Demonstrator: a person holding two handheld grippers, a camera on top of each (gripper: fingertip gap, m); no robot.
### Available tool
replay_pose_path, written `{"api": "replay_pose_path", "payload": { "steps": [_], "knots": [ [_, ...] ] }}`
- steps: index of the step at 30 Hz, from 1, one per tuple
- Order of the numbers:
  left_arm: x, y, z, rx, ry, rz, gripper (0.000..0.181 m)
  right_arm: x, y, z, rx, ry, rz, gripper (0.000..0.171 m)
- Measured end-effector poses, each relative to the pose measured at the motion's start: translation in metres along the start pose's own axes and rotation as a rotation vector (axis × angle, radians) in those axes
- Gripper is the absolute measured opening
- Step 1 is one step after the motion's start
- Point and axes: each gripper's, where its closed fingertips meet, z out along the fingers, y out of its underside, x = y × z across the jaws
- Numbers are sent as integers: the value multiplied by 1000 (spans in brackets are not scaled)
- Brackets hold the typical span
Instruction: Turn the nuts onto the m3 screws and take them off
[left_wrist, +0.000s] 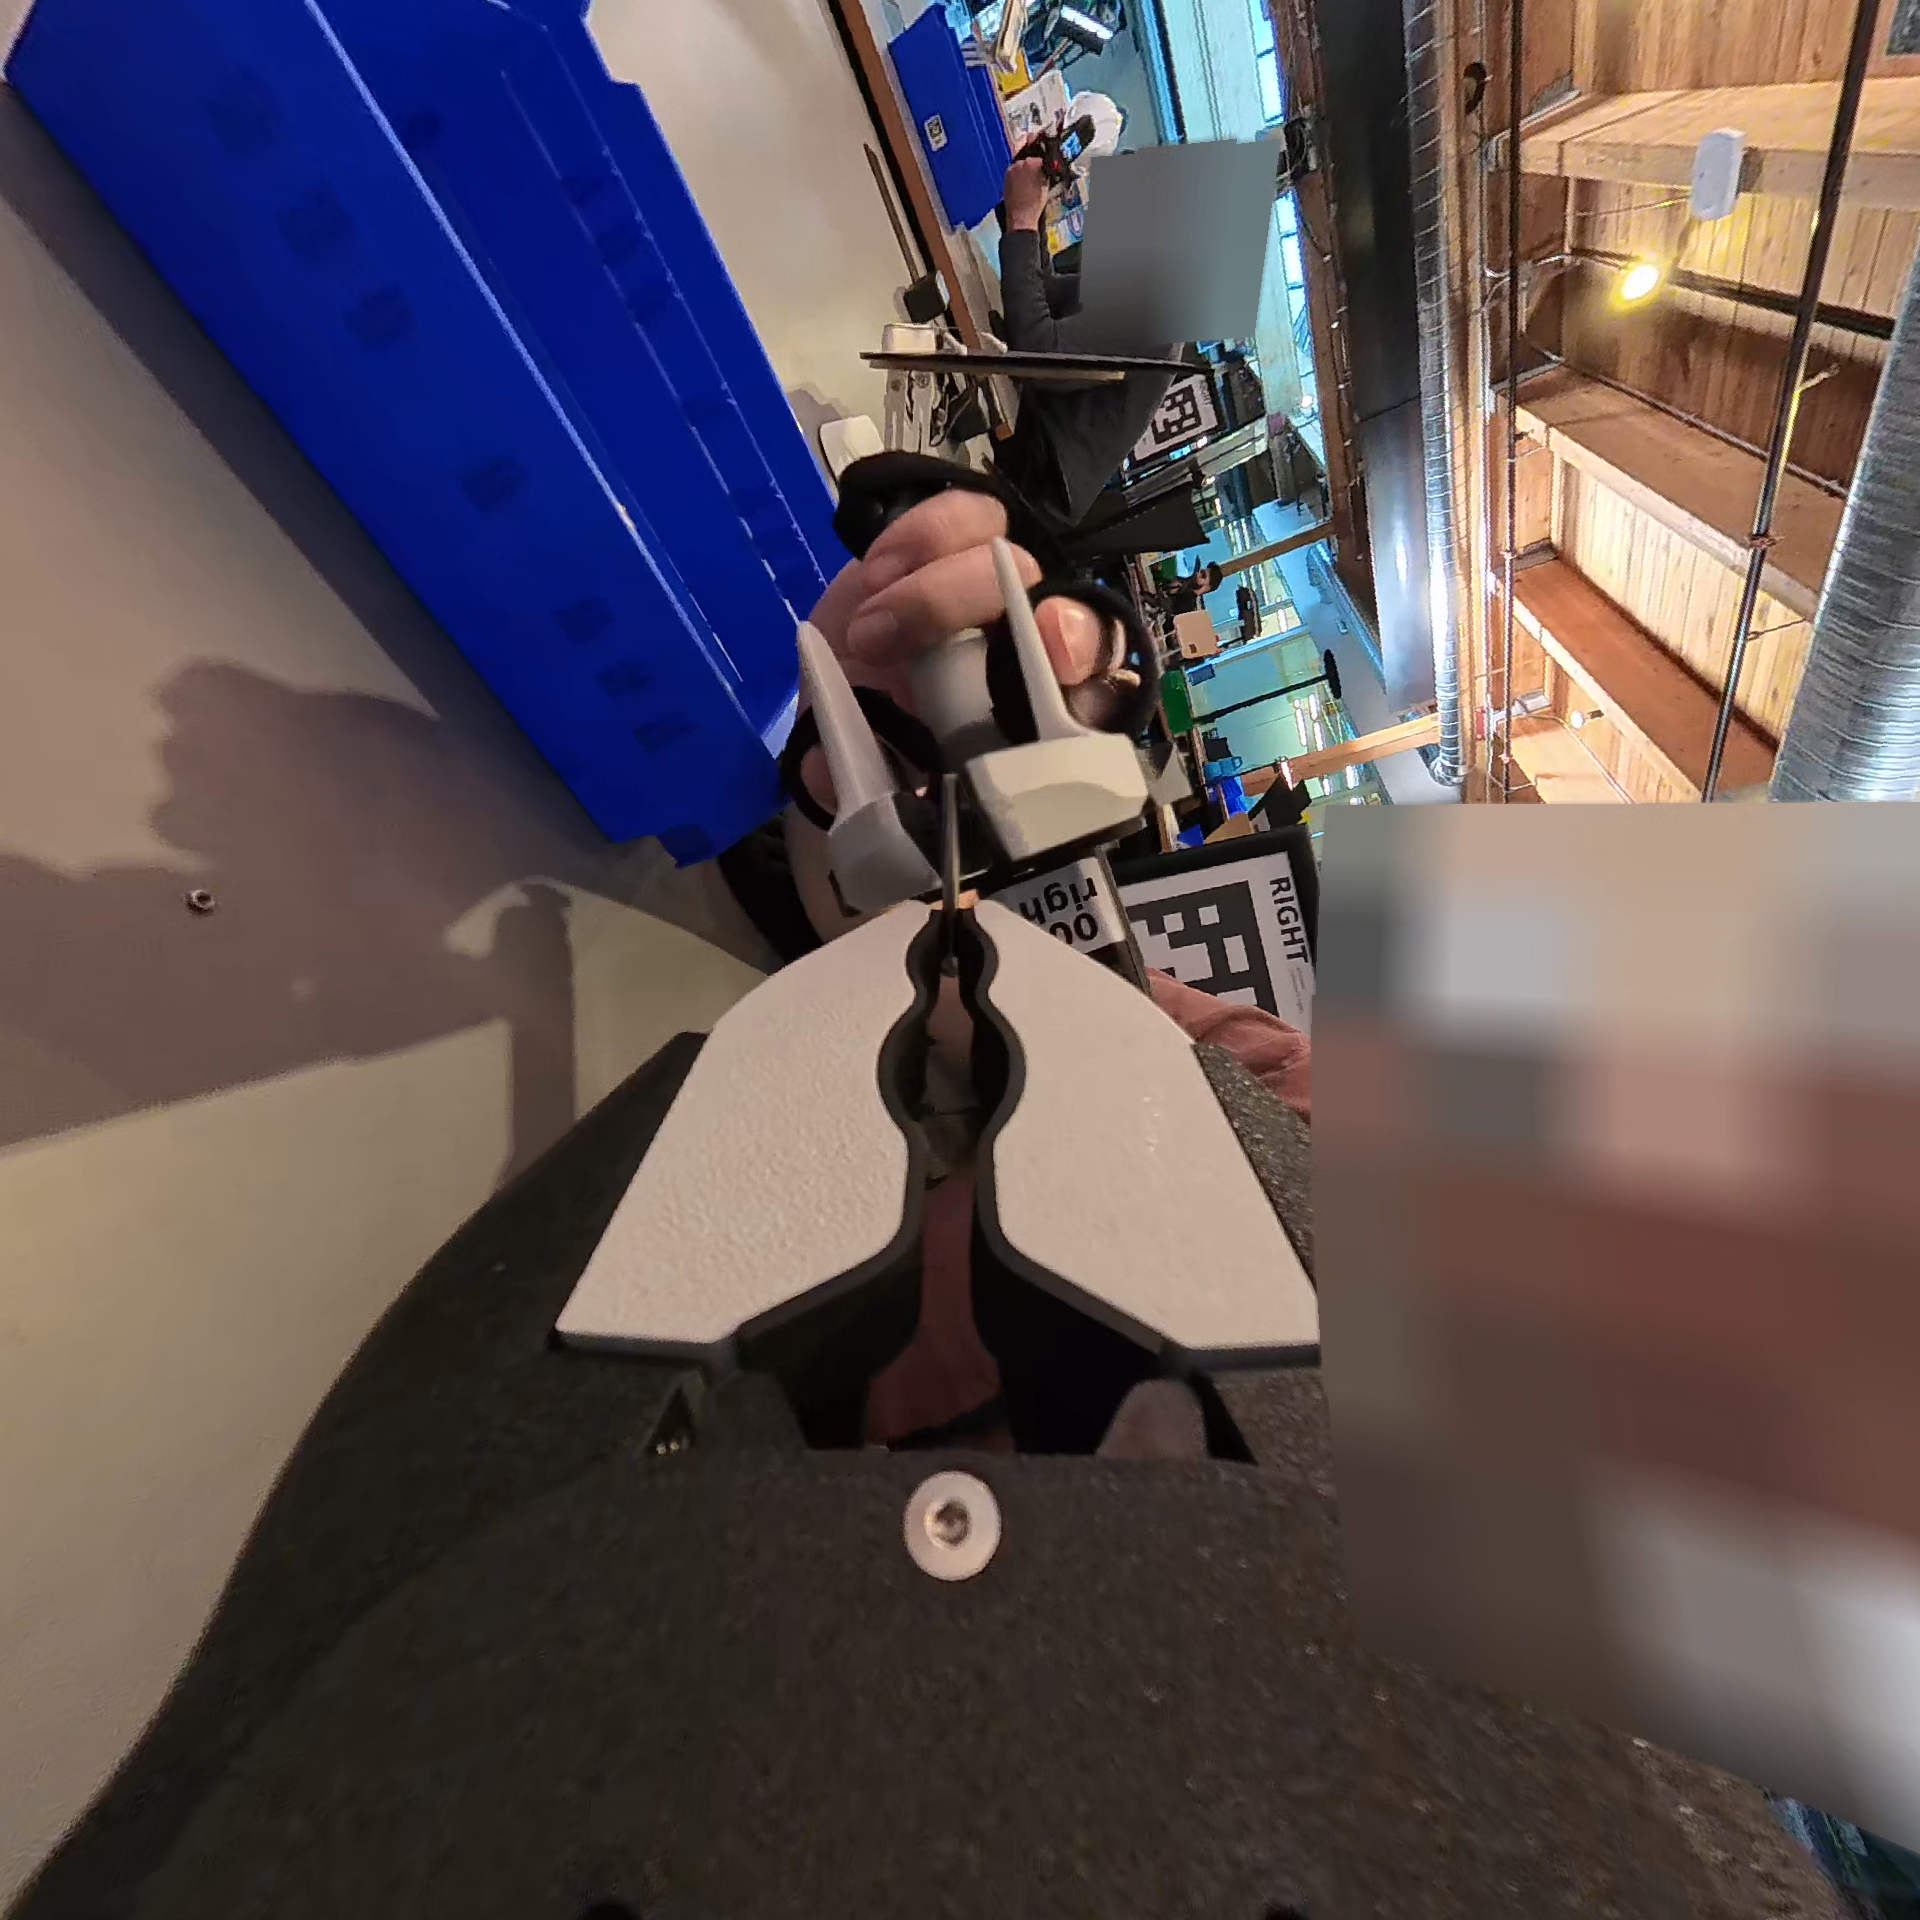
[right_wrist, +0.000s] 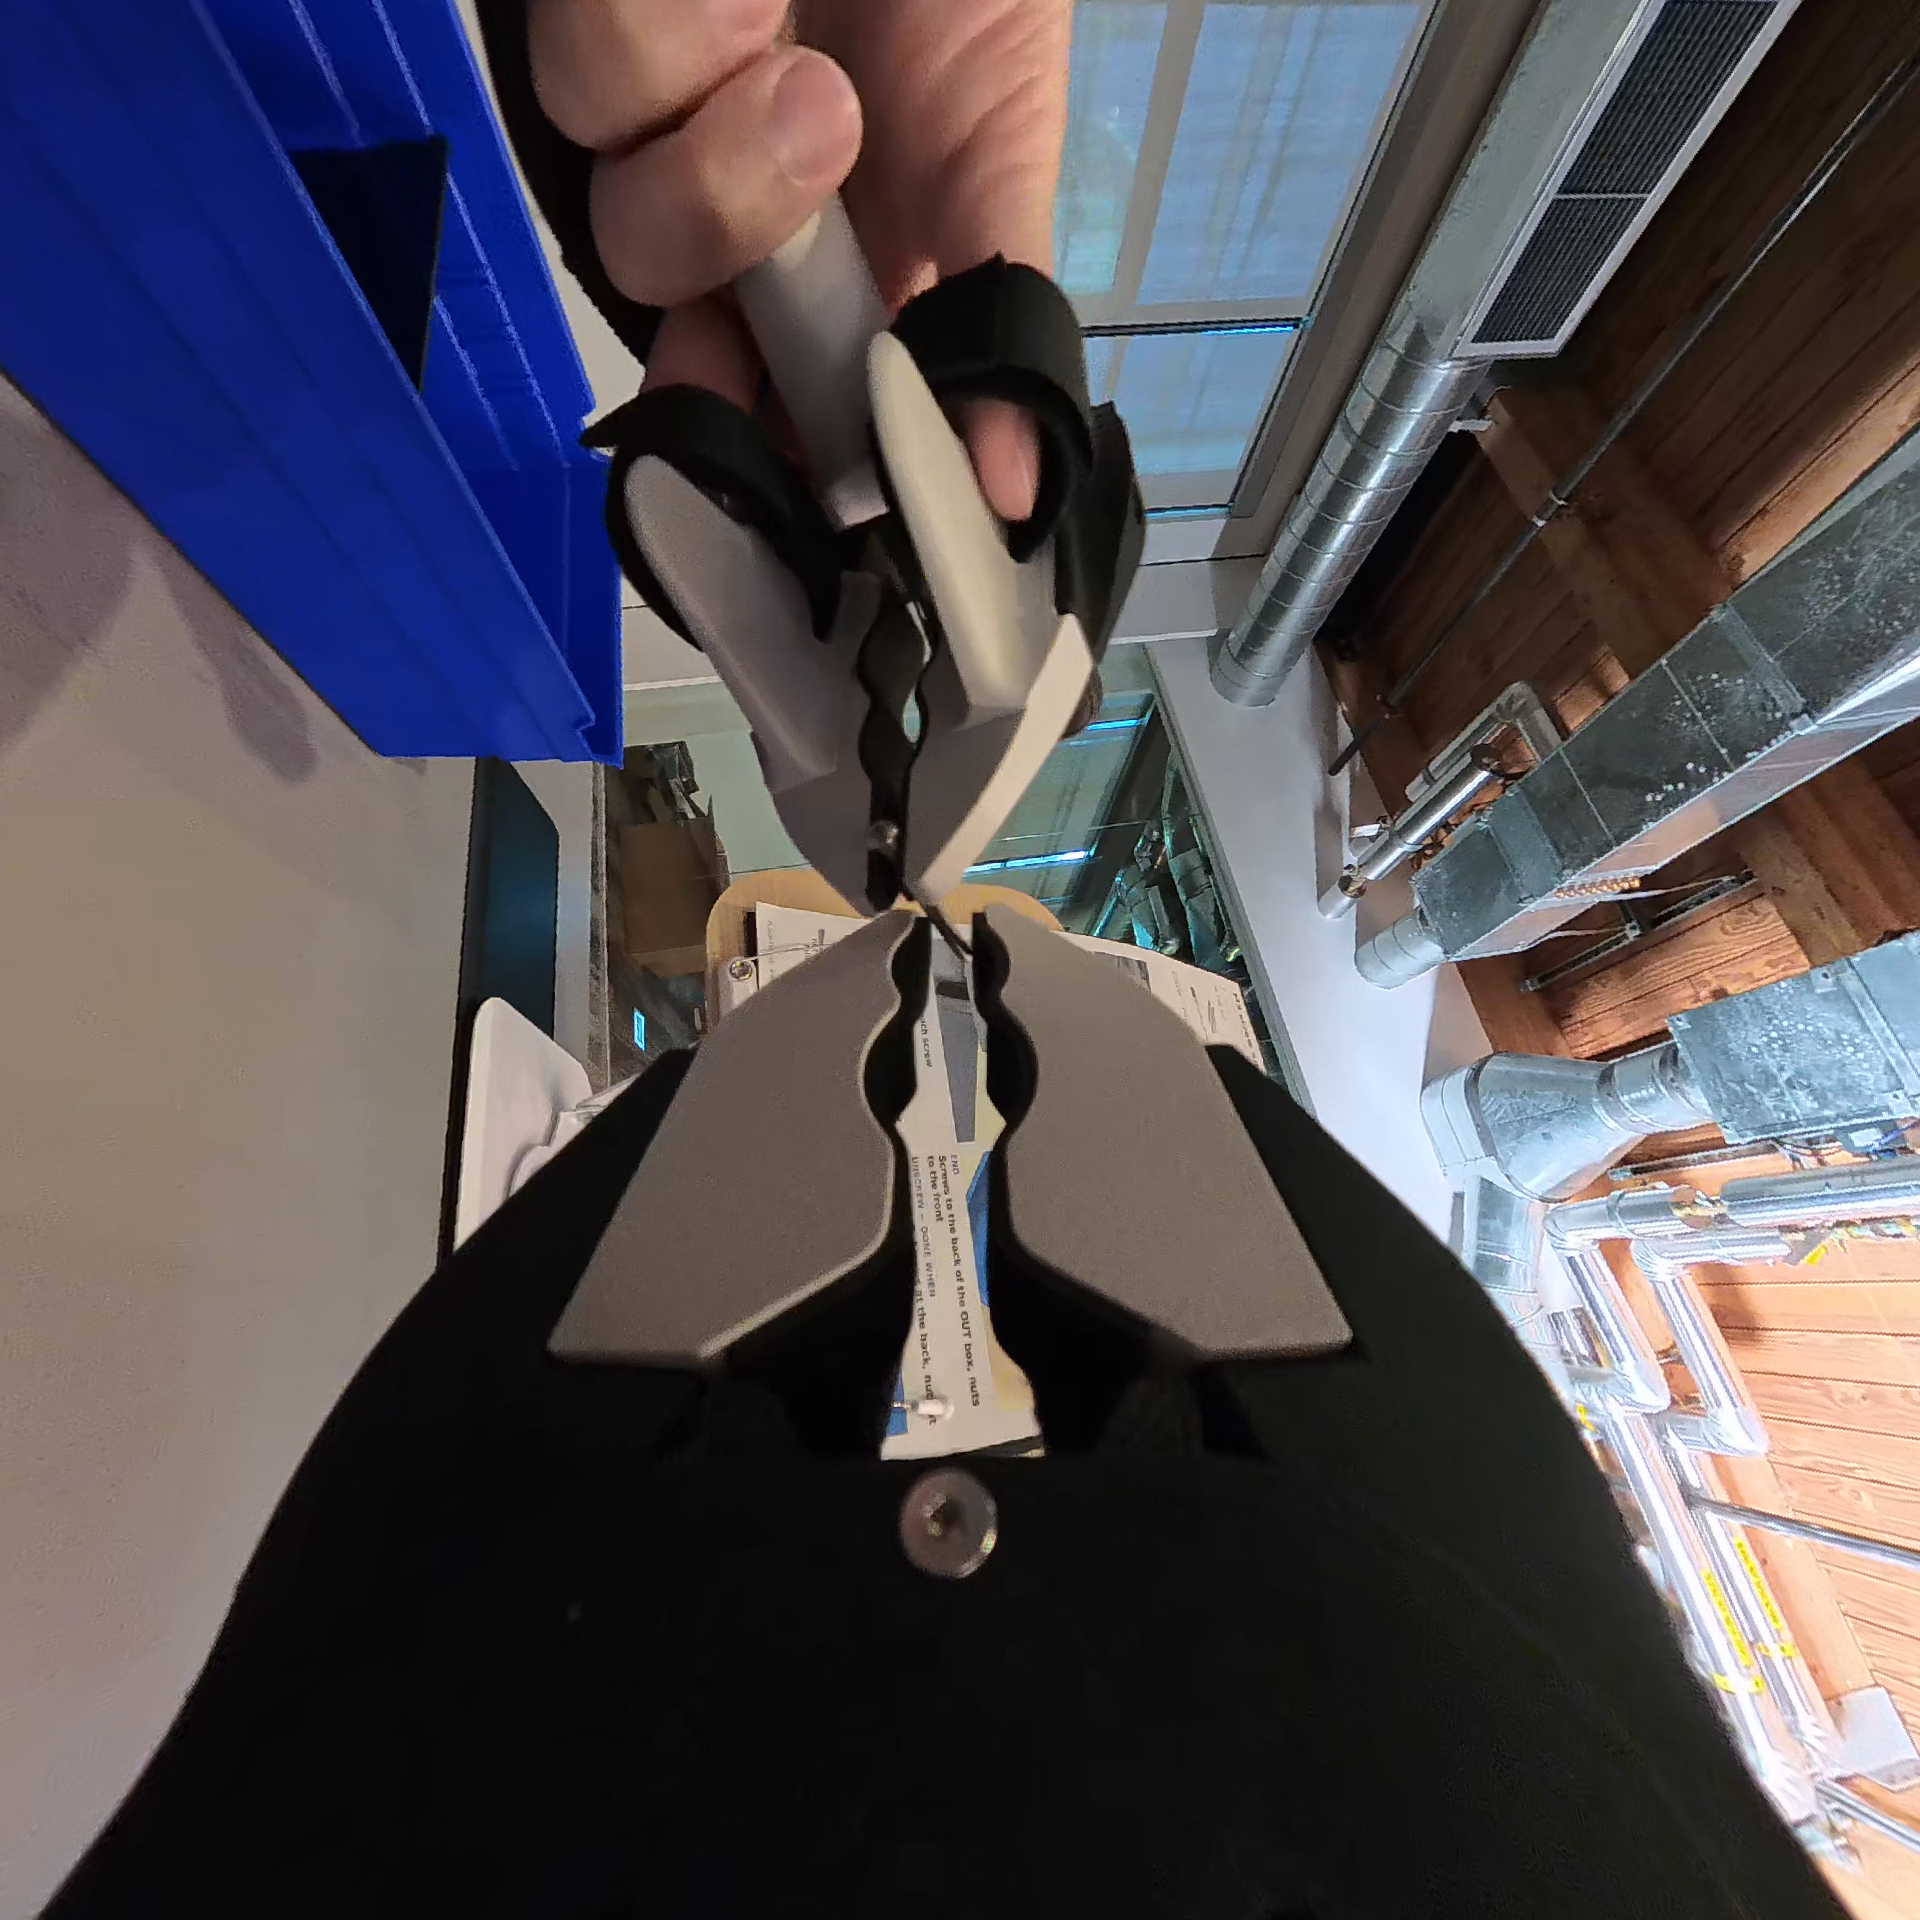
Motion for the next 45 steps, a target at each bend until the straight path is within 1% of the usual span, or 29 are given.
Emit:
{"api": "replay_pose_path", "payload": {
  "steps": [3, 4, 8, 10, 12, 15, 18, 19, 21, 22, 23, 25, 26, 29, 31, 34, 36, 38, 40, 45],
  "knots": [
    [5, -2, -4, 23, 17, 38, 2, 3, 4, 3, -22, 4, 52, 23],
    [7, -2, -6, 32, 15, 67, 2, 3, 5, 5, -29, 0, 77, 25],
    [17, -7, -16, 87, -1, 247, 2, 0, 15, 8, -54, -28, 173, 27],
    [23, -11, -23, 135, -4, 349, 2, -3, 22, 11, -72, -64, 260, 27],
    [27, -16, -30, 193, -28, 456, 2, -5, 27, 13, -74, -113, 412, 27],
    [29, -25, -41, 275, -81, 601, 2, -11, 30, 17, -64, -245, 783, 26],
    [32, -33, -54, 349, -144, 723, 2, -21, 43, 16, -127, -396, 1103, 26],
    [32, -35, -60, 374, -181, 769, 2, -28, 48, 15, -169, -458, 1185, 26],
    [26, -42, -74, 431, -312, 862, 2, -45, 58, 9, -272, -580, 1306, 26],
    [23, -46, -80, 452, -380, 902, 2, -54, 61, 6, -313, -637, 1342, 21],
    [20, -46, -85, 441, -437, 935, 2, -63, 65, 3, -350, -685, 1358, 13],
    [17, -46, -94, 425, -532, 972, 2, -83, 70, -3, -434, -774, 1335, 3],
    [20, -45, -99, 437, -545, 991, 2, -94, 73, -8, -483, -822, 1300, 3],
    [30, -39, -110, 450, -518, 992, 2, -128, 74, -25, -617, -989, 1163, 7],
    [30, -38, -120, 448, -559, 998, 2, -148, 74, -38, -697, -1093, 1066, 8],
    [29, -38, -138, 474, -621, 1008, 2, -168, 74, -53, -802, -1193, 953, 10],
    [30, -37, -145, 479, -622, 1003, 2, -179, 71, -63, -844, -1260, 879, 10],
    [30, -36, -149, 476, -608, 986, 2, -188, 67, -69, -871, -1306, 817, 13],
    [35, -36, -152, 487, -589, 983, 2, -193, 68, -69, -890, -1312, 763, 14],
    [36, -35, -153, 484, -584, 987, 2, -200, 58, -66, -878, -1325, 765, 20]
  ]
}}
